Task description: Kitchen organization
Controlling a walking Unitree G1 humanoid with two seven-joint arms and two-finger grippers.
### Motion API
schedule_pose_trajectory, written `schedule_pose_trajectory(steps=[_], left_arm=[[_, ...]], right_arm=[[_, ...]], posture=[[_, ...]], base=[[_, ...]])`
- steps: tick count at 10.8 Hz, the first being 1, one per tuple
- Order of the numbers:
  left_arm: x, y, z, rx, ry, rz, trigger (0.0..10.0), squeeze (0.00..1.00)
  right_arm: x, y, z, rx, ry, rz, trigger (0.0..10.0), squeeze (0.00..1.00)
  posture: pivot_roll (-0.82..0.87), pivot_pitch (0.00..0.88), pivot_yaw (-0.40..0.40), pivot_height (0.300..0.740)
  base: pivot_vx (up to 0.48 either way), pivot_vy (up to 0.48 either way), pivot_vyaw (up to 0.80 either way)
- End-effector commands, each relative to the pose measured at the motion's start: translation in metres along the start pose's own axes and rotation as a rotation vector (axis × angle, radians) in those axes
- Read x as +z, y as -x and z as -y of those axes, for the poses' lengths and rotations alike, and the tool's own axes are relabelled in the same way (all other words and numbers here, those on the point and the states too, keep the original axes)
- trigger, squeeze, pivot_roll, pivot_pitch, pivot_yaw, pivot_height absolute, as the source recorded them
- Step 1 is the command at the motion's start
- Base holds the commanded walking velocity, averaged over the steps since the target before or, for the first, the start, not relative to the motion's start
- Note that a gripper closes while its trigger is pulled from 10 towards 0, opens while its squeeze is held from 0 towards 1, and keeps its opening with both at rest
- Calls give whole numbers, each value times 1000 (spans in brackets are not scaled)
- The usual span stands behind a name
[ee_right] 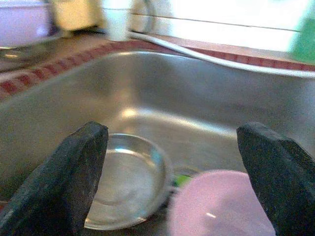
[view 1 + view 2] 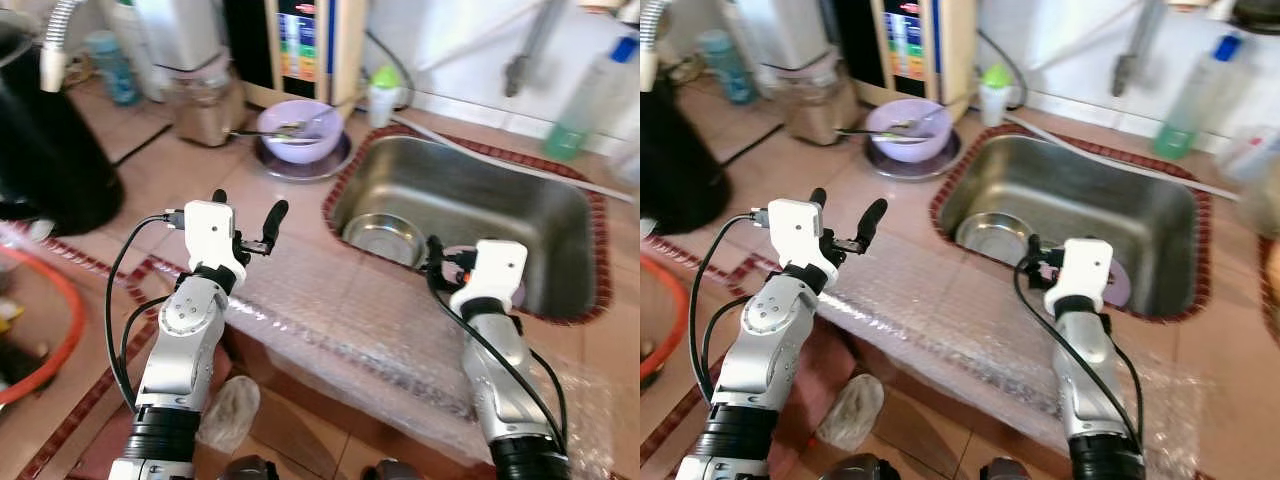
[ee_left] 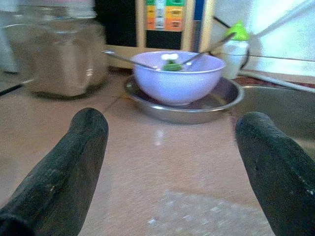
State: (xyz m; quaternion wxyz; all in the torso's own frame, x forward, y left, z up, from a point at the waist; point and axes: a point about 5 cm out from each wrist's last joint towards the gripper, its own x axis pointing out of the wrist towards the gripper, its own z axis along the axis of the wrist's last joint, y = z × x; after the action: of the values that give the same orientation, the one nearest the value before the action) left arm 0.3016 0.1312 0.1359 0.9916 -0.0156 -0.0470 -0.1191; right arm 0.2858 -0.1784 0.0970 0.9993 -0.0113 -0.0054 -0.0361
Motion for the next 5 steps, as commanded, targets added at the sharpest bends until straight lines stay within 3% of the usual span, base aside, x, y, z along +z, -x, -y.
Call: schedule_pose_trajectory(steps=[1,3,5], left_arm=[[3,1,0,5,-5,17,10000,0],[4,0,2,2,-5,19,10000,0],[2,0,4,-5,-4,15,10000,0]], right_arm=[[4,-1,-2,10,-7,9,10000,0],[4,-1,-3,11,-11,7,10000,0],[5,-1,-4,14,-15,6,10000,0]], posture=[[-42,0,31,740],[-45,0,31,740],[-46,0,32,740]], base=[[0,0,0],[0,0,0],[0,0,-541]])
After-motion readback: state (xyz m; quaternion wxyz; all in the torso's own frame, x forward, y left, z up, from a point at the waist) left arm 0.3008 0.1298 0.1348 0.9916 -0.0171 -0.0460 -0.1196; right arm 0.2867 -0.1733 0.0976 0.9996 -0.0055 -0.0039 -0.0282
